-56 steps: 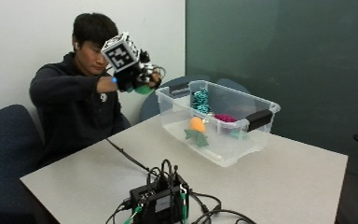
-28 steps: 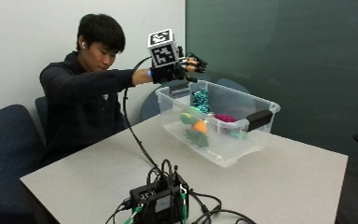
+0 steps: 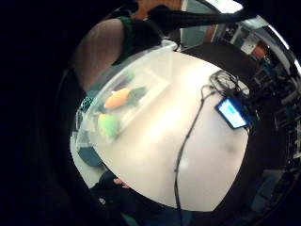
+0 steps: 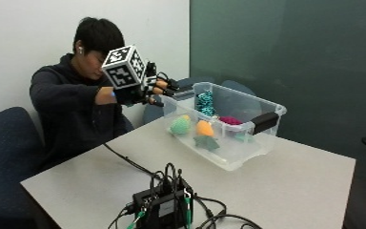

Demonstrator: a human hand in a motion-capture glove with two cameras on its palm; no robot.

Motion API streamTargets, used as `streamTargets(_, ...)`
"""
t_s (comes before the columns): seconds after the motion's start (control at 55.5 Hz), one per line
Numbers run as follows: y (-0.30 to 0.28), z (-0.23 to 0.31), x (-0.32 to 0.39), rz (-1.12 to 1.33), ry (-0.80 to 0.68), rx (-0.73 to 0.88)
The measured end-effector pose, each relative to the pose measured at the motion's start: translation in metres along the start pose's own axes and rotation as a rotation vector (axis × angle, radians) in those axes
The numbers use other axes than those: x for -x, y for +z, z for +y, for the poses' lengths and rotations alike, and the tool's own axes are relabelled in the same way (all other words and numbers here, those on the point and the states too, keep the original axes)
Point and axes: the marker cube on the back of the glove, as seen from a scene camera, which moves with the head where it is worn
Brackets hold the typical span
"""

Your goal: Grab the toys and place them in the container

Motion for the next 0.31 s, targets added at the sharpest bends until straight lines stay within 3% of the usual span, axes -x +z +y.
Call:
streamTargets(0.144, -0.013, 0.036, -0.037, -0.051, 0.010, -0.044)
streamTargets(0.306, -0.019, 0.096, -0.062, -0.280, 0.089, -0.249)
